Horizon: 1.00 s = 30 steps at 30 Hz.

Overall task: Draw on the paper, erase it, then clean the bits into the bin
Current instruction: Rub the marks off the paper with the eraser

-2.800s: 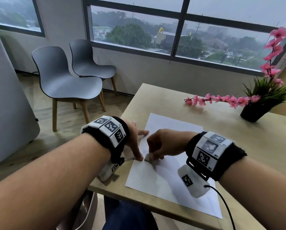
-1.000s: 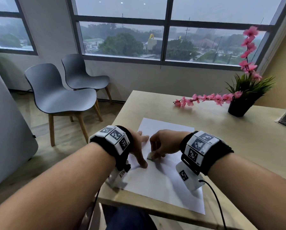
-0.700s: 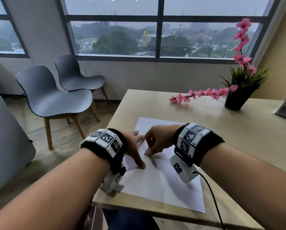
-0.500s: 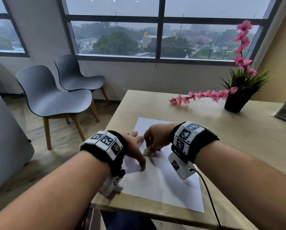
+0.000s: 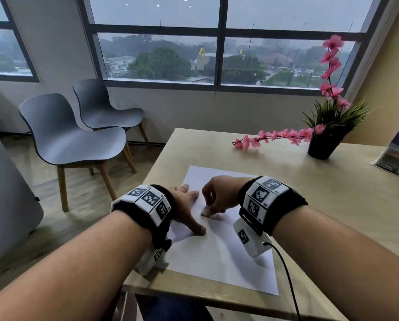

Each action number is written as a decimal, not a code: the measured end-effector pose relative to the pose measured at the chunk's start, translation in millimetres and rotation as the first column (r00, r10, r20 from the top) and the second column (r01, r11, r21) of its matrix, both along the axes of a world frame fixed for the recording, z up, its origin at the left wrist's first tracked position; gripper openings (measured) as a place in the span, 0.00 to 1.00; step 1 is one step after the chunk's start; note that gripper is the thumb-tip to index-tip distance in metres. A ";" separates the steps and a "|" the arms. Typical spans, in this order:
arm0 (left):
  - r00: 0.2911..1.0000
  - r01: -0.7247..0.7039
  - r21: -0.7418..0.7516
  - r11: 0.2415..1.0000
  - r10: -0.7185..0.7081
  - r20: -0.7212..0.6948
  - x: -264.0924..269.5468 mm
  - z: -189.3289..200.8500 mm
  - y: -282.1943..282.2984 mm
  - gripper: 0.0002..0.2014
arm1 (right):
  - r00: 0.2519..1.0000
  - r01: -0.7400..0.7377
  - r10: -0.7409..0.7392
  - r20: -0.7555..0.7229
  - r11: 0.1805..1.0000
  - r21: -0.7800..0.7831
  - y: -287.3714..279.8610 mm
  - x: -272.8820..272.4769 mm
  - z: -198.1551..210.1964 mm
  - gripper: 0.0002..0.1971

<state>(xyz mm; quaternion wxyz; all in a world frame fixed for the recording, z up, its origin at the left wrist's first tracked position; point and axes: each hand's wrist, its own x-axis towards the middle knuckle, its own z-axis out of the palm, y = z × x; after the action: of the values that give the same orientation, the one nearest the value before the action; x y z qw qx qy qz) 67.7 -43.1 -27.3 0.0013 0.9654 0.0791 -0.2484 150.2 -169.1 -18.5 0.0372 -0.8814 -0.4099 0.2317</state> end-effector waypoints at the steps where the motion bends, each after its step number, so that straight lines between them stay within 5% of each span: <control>1: 1.000 -0.003 -0.004 1.000 0.003 0.004 0.0 -0.1 -0.3 0.57 | 1.000 -0.015 0.015 -0.011 1.000 -0.010 -2.7 -2.3 0.0 0.13; 30: 0.999 -0.044 -0.024 0.999 0.044 -0.009 6.4 -6.1 4.0 0.58 | 0.999 0.003 -0.006 -0.032 0.995 -0.099 -10.8 10.4 5.3 0.14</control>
<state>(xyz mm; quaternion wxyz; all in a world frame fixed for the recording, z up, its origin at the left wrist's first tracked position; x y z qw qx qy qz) 74.1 -39.0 -33.4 0.0179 0.9623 0.0973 -0.2535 160.6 -180.0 -13.2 0.0008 -0.8794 -0.3952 0.2656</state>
